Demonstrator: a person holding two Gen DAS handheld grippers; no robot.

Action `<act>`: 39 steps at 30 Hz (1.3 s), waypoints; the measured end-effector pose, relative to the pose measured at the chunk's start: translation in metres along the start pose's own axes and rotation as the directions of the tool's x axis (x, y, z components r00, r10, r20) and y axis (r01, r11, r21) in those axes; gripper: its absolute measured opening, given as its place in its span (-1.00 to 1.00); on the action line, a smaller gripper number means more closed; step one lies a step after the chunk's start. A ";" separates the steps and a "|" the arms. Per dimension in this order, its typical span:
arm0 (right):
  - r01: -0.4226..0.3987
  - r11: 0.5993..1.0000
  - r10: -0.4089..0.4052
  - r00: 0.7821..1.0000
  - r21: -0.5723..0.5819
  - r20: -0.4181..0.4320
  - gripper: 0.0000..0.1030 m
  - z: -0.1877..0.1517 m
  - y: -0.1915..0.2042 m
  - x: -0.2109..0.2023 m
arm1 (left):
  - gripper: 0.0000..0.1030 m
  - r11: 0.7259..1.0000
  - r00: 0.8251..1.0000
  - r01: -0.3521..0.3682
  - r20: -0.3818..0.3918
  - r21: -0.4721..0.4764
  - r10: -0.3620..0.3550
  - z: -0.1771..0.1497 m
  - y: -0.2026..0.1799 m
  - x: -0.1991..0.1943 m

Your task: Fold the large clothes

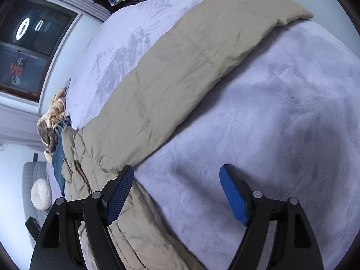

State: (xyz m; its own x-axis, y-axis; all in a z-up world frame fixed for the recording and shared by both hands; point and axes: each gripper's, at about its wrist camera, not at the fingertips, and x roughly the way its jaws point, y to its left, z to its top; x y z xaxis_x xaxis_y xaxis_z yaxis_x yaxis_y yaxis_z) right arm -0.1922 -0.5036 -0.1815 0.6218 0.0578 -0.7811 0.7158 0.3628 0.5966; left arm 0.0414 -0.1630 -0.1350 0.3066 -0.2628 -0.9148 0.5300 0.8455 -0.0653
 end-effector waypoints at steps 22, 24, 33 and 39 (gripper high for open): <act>-0.374 0.867 0.332 0.926 0.329 0.178 1.00 0.120 -0.058 0.025 | 1.00 0.994 1.000 0.021 -0.020 -0.110 -0.023 0.019 -0.033 0.011; -0.396 0.847 0.349 0.917 0.356 0.192 1.00 0.127 -0.061 0.027 | 1.00 0.993 1.000 0.019 -0.013 -0.120 -0.020 0.021 -0.030 0.010; -0.458 0.758 0.434 0.886 0.464 0.164 -0.71 0.131 -0.055 0.044 | 1.00 0.988 0.999 0.002 0.039 -0.154 0.004 0.029 0.001 -0.005; -0.433 0.864 0.410 0.901 0.256 0.140 -0.84 0.125 0.011 0.027 | 1.00 0.988 0.997 -0.024 0.069 -0.155 0.036 0.026 0.037 -0.014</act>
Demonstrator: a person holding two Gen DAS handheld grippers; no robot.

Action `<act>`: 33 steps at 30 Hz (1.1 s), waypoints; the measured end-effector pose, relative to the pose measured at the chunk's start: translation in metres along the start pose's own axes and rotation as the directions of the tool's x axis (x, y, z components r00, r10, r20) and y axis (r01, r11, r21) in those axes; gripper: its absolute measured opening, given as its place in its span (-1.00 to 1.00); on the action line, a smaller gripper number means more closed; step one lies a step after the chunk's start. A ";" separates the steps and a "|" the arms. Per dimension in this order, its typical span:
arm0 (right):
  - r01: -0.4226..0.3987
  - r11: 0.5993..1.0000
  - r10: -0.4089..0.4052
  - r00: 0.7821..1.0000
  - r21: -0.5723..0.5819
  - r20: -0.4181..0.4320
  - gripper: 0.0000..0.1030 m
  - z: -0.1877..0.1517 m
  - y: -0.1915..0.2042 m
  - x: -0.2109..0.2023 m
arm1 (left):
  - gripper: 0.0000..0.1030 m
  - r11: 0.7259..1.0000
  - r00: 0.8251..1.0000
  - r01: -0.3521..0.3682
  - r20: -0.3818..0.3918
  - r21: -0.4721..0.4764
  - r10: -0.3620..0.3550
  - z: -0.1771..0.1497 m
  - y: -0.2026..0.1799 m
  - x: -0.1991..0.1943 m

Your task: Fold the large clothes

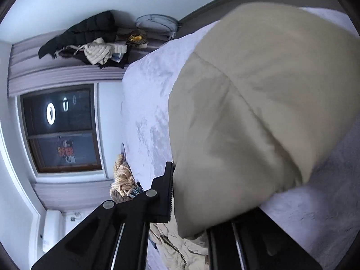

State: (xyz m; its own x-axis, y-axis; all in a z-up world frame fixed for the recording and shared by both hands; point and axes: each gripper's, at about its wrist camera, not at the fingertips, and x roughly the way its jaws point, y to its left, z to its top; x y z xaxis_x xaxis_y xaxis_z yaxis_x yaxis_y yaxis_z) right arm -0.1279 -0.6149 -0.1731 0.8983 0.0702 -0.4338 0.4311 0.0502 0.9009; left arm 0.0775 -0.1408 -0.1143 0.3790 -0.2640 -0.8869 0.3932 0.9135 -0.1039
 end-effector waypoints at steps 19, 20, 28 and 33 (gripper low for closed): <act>0.073 0.331 -0.369 0.928 -0.941 -0.058 -0.83 -0.346 0.189 0.177 | 1.00 0.985 0.992 -0.118 0.027 -0.127 0.122 -0.009 0.173 -0.012; 0.079 0.302 -0.395 0.917 -0.950 -0.050 -0.83 -0.360 0.181 0.185 | 1.00 0.984 0.992 -0.122 0.025 -0.132 0.127 -0.010 0.180 -0.011; 0.149 0.214 -0.555 0.832 -0.965 0.005 -0.82 -0.394 0.121 0.216 | 1.00 0.985 0.994 -0.105 0.009 -0.137 0.107 -0.018 0.197 0.005; 0.137 0.281 -0.584 0.810 -0.950 -0.056 -0.03 -0.396 0.116 0.219 | 1.00 0.988 0.998 -0.067 -0.011 -0.136 0.066 -0.013 0.186 0.020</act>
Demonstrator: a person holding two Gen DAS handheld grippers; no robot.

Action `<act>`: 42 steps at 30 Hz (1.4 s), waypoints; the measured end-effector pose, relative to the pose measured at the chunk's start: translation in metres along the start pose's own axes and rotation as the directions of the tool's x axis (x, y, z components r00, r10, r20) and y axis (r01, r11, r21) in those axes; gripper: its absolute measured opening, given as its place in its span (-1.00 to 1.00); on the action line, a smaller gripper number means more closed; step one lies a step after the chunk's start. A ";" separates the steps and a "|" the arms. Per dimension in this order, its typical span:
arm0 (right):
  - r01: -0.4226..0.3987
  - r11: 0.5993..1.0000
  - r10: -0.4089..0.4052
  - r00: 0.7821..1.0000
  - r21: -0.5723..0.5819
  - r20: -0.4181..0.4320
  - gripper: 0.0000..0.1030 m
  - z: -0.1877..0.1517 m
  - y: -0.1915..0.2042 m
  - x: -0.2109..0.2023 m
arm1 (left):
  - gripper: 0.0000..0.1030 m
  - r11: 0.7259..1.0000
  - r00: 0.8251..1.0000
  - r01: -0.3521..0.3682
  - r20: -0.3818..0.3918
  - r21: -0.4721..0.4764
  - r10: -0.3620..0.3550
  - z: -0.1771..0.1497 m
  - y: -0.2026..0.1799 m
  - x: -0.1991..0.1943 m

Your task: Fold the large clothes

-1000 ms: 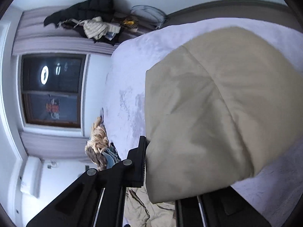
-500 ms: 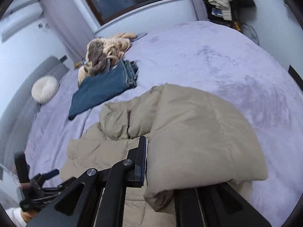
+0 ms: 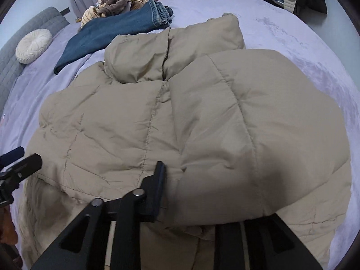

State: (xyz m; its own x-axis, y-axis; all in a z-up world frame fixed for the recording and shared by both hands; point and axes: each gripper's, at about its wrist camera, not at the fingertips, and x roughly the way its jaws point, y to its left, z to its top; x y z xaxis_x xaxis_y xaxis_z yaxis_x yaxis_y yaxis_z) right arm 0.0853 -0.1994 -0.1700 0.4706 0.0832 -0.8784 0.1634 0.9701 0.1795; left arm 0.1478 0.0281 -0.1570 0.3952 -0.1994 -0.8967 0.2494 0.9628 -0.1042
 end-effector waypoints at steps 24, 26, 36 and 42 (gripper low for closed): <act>-0.207 0.978 0.205 0.974 0.017 0.099 -0.69 0.041 0.034 -0.053 | 1.00 0.805 0.846 0.528 0.087 -0.271 -0.526 0.021 0.069 -0.010; -0.205 0.978 0.205 0.979 -0.040 -0.001 -0.22 0.034 0.061 -0.032 | 1.00 0.768 0.811 0.577 0.086 -0.279 -0.578 0.022 0.067 -0.010; -0.250 0.940 0.282 0.953 0.230 -0.115 0.17 -0.031 -0.038 -0.040 | 1.00 0.764 0.780 0.605 -0.025 -0.225 -0.625 0.031 0.022 0.017; -0.313 0.672 0.327 0.939 0.672 0.110 0.17 -0.076 -0.176 -0.054 | 0.55 0.813 0.820 0.540 -0.085 -0.217 -0.567 0.039 -0.009 0.050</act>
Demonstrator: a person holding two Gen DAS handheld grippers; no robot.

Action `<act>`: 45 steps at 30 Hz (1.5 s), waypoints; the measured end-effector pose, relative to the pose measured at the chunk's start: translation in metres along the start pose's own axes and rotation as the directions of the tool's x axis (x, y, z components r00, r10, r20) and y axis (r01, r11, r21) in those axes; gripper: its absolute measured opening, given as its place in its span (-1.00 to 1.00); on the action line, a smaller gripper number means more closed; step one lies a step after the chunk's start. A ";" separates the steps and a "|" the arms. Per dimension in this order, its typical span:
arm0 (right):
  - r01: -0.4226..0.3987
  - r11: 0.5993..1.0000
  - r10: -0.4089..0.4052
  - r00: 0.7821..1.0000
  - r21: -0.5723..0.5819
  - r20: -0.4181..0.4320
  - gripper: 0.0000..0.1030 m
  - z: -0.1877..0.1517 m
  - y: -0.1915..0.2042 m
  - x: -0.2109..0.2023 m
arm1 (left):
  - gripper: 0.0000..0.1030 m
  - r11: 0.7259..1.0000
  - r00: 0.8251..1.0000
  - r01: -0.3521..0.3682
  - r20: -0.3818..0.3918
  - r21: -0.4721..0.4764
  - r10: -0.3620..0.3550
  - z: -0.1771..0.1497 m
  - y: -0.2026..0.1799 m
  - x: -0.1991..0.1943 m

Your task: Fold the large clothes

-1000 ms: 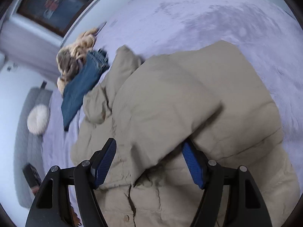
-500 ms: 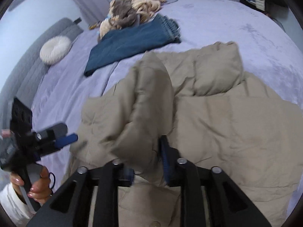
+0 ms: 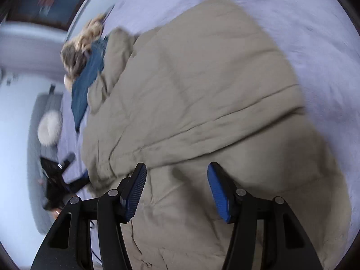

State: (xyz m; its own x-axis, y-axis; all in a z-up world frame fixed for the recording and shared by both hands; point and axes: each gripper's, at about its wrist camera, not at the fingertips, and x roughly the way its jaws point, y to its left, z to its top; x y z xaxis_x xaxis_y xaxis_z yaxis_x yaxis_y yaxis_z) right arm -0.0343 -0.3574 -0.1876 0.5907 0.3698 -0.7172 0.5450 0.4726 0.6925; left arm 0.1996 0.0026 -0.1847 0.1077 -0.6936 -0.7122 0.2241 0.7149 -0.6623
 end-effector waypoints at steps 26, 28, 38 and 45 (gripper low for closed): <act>0.240 0.954 -0.214 0.965 -0.180 0.149 -0.53 0.028 0.001 -0.051 | -0.74 0.897 0.906 -0.406 0.205 0.175 0.370 -0.020 -0.015 -0.060; 0.281 0.936 -0.239 0.949 -0.213 0.206 -0.55 0.033 0.006 -0.060 | -0.74 0.903 0.917 -0.381 0.208 0.197 0.341 -0.015 -0.024 -0.062; 0.354 0.881 -0.318 0.934 -0.313 0.162 -0.62 0.061 0.011 0.010 | -0.74 0.873 0.891 -0.452 0.133 0.185 0.433 -0.011 -0.012 0.021; 0.403 0.844 -0.356 0.914 -0.353 0.194 -0.65 0.059 0.010 0.018 | -0.74 0.859 0.880 -0.474 0.138 0.193 0.455 -0.011 -0.013 0.025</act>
State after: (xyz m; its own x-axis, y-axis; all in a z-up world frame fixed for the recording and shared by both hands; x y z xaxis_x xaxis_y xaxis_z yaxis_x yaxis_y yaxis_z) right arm 0.0165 -0.3932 -0.1893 0.4614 0.0148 -0.8871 0.4886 0.8304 0.2680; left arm 0.1885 -0.0233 -0.1962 0.3300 -0.2973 -0.8960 0.3283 0.9260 -0.1864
